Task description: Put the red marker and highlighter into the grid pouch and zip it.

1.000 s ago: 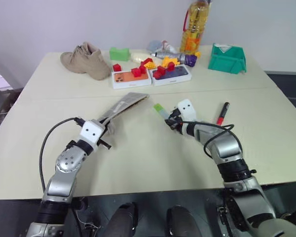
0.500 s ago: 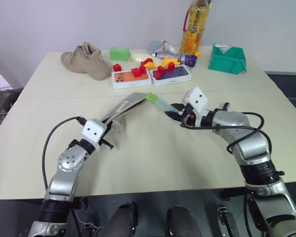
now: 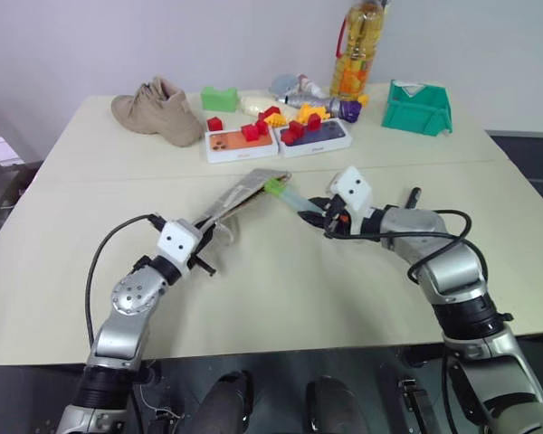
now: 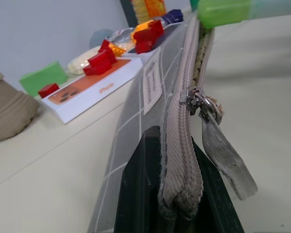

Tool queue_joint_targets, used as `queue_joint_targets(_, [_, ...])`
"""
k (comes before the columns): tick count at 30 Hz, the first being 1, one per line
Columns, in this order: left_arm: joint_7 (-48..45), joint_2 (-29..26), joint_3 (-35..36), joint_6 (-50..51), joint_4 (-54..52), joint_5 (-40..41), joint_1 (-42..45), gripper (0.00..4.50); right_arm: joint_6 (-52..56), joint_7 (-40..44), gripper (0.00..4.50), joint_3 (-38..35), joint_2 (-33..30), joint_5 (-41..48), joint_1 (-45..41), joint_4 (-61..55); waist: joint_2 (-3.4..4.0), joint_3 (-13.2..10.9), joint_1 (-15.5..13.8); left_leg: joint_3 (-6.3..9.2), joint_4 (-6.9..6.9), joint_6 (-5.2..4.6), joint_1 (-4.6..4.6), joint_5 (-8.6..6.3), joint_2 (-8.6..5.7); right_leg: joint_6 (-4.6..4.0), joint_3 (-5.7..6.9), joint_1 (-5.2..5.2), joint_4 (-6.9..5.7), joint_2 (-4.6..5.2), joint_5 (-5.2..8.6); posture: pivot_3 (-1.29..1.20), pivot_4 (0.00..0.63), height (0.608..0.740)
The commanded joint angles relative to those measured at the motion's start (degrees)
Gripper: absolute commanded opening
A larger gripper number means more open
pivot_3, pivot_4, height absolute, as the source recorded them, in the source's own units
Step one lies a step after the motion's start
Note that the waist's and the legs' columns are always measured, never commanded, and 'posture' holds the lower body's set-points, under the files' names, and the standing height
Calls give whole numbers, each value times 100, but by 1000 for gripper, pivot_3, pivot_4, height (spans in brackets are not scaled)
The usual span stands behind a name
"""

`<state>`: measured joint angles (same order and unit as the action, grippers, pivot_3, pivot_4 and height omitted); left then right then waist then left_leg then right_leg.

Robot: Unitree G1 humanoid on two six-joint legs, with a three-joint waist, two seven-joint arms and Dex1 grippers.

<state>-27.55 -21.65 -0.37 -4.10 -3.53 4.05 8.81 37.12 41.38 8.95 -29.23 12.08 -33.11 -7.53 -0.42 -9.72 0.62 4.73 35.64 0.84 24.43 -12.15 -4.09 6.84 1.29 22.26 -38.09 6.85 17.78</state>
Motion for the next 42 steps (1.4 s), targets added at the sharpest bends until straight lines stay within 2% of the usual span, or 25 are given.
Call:
queue_joint_targets(1, [-73,15,-25,-64,-281,90,10,0,-32,34,892,15,-24,-22,-100,-129,0,0,1,0,0,0,0,0,0,0,0,0,0,0,0,0,150,739])
queue_joint_targets(8, [-435,-157,-209,-212,-316,-2,36,0,-288,353,892,305,-353,-287,-179,-208,0,0,3,0,0,0,0,0,0,0,0,0,0,0,0,0,150,739])
queue_joint_targets(18, [-1463,-734,-896,-853,-311,-250,9,0,-972,1598,892,1098,-1296,-808,-283,-663,0,0,5,-1,-1,0,0,0,0,0,0,0,3,0,0,0,150,739])
queue_joint_targets(25, [-1615,-776,-1022,-929,-218,-258,37,0,-889,1739,892,1037,-1189,-714,-213,-757,-1,-1,-1,0,-1,0,0,0,1,0,0,0,3,0,0,0,150,739])
queue_joint_targets(26, [-1595,-765,-1017,-919,-205,-270,41,0,-828,1742,1965,979,-1175,-656,-199,-783,-1,-1,-2,1,-1,0,0,0,1,0,0,-1,3,0,0,0,150,739])
queue_joint_targets(27, [-1554,-742,-1003,-886,-197,-276,38,0,-809,1740,2358,883,-1173,-581,-167,-838,-1,-1,-4,1,0,0,0,0,1,0,0,-1,3,0,0,0,150,739])
queue_joint_targets(30, [-1416,-664,-962,-769,-194,-285,28,0,-758,1750,3902,505,-1187,-230,-17,-1075,-1,-1,-13,1,1,0,1,0,0,0,0,-2,3,1,0,0,150,739])
queue_joint_targets(35, [-831,-334,-662,-323,-106,-194,60,0,-342,1756,3902,-663,-1335,686,403,-1128,-3,-2,-35,3,4,-1,1,-1,0,0,2,-7,4,2,0,0,150,739])
queue_joint_targets(37, [-603,-212,-566,-163,-75,-188,100,0,-332,1474,3902,-1045,-1331,672,496,-685,-3,-1,-33,3,5,-1,0,-1,0,0,3,-7,3,2,0,0,150,739])
queue_joint_targets(40, [-372,-109,-529,-88,17,-295,151,0,-218,613,3902,-1490,-1198,383,360,364,-4,0,-24,2,8,-1,-2,0,0,0,4,-10,0,1,0,0,150,739])
queue_joint_targets(42, [-282,-56,-563,-73,99,-330,209,0,242,-140,4454,-1945,-1034,392,156,1158,-4,-1,-17,0,7,0,-1,0,-1,0,3,-8,-1,1,0,0,150,739])
